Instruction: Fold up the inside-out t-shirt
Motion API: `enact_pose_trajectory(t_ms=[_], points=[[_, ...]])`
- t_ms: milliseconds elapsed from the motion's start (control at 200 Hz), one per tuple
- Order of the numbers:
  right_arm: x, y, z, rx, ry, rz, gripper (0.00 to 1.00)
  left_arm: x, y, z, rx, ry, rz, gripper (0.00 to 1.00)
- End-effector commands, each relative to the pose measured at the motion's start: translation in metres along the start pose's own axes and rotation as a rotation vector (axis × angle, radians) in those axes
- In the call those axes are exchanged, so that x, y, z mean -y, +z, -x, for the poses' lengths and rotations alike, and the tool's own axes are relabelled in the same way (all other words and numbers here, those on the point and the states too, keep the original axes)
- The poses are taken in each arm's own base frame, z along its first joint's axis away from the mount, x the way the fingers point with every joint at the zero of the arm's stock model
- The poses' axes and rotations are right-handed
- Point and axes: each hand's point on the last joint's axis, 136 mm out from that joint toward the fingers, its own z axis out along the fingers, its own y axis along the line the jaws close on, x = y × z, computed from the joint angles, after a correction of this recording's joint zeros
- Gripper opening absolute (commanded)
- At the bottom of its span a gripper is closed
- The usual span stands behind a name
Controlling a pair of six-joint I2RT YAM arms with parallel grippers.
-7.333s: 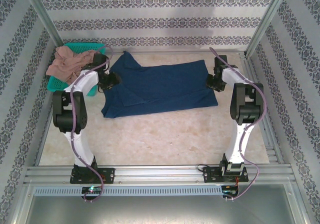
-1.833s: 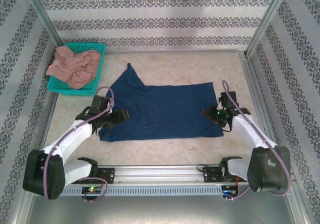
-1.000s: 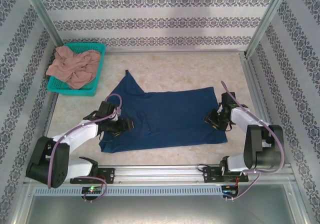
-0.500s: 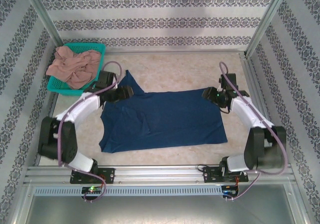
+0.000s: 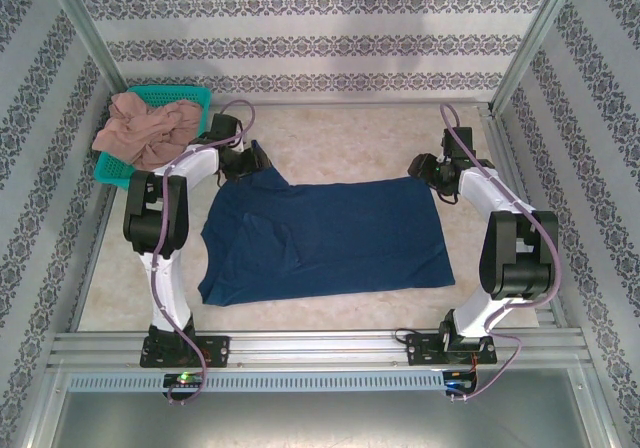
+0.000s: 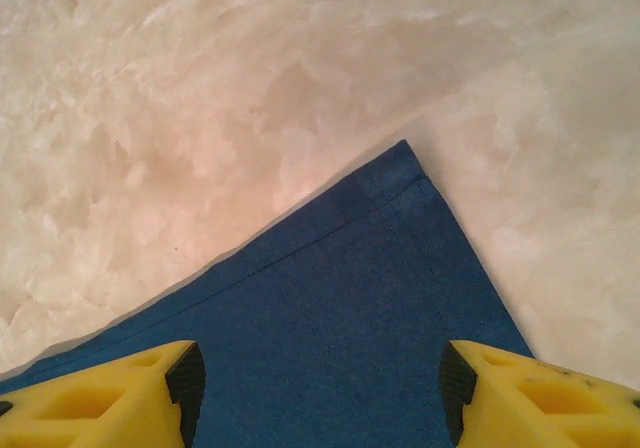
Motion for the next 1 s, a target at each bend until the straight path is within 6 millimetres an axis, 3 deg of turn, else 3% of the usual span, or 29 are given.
enact_pose_trajectory(t_ms=[0, 145, 520, 794, 994], points=[[0.001, 0.006, 0.002, 0.0, 0.012, 0.005, 0.65, -0.002, 0.001, -0.011, -0.043, 0.027, 0.015, 0.66], [0.001, 0.015, -0.005, -0.026, 0.026, 0.017, 0.65, 0.001, 0.012, -0.019, -0.087, 0.026, -0.001, 0.59], [0.004, 0.019, -0.01, -0.039, 0.029, 0.02, 0.64, 0.002, 0.018, -0.024, -0.118, 0.024, -0.009, 0.43], [0.004, 0.019, -0.01, -0.041, 0.032, 0.024, 0.64, 0.012, 0.017, -0.021, -0.116, 0.03, -0.052, 0.2], [0.001, 0.015, -0.006, -0.031, 0.022, 0.027, 0.64, 0.02, 0.004, -0.01, -0.08, 0.052, -0.062, 0.04]])
